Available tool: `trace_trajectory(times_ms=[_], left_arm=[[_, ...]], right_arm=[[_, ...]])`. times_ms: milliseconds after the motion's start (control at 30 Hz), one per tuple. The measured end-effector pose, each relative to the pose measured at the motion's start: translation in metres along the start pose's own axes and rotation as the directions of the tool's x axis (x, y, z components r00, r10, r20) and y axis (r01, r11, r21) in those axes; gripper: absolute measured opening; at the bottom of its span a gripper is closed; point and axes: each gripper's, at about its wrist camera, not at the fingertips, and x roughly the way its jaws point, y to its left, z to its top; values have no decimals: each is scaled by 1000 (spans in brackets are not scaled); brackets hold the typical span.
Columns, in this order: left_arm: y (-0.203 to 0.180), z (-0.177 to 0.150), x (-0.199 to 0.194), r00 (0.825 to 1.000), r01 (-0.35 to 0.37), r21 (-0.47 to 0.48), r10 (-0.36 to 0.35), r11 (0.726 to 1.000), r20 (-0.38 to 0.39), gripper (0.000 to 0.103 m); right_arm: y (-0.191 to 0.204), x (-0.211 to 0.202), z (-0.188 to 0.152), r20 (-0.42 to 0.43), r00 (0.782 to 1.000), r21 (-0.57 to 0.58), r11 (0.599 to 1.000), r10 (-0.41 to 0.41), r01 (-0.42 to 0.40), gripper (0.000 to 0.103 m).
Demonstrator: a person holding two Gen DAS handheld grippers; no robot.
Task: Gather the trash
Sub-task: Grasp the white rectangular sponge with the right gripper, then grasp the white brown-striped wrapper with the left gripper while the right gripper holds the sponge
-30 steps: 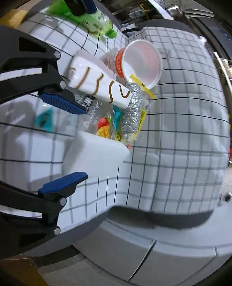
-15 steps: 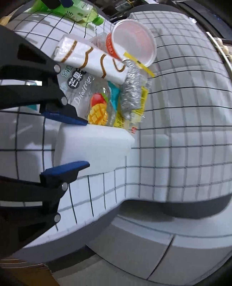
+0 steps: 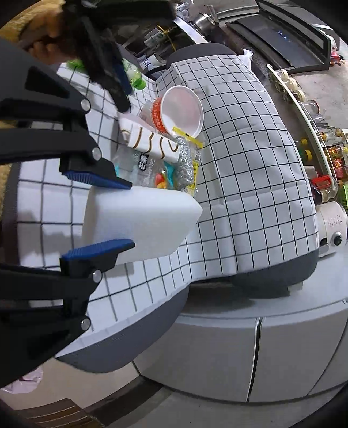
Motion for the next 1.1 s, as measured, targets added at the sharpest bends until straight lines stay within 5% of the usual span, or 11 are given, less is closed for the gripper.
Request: trace_trajectory(times_ms=[167,267,467,500,567,867,967,1100], left_arm=[[2,13,24,1000,-4,-80,2,997,-27,63],[0,14,33,998,28,-92,-33,995,-53,42],[-2,10,49,991,82,-114,-93,990,-100,31],[-3,10,49,990,91,-112,-103,989,-100,27],[-7,10,49,986,120,-97,-131,988,-107,2],[-28,1,-33,970,241,24,-241,970,-2,0],[-25,-7,-65,953,303,33,-303,952,-5,0],[-13,-23,-73,956,290,12,-290,957,-50,0]], right_arm=[[-3,-1,-6,4,1000,-14,1000,-2,2,38],[-6,0,-6,13,1000,-19,1000,-4,5,39],[-7,1,-8,14,1000,-18,1000,8,-8,39],[-7,1,-8,13,1000,-19,1000,7,-7,39],[-6,-1,-9,15,1000,-19,1000,5,-5,39],[1,-15,-10,34,999,-30,999,-12,13,39],[5,-21,-12,37,999,-35,999,-14,15,39],[11,-28,-15,38,999,-40,999,-15,16,39]])
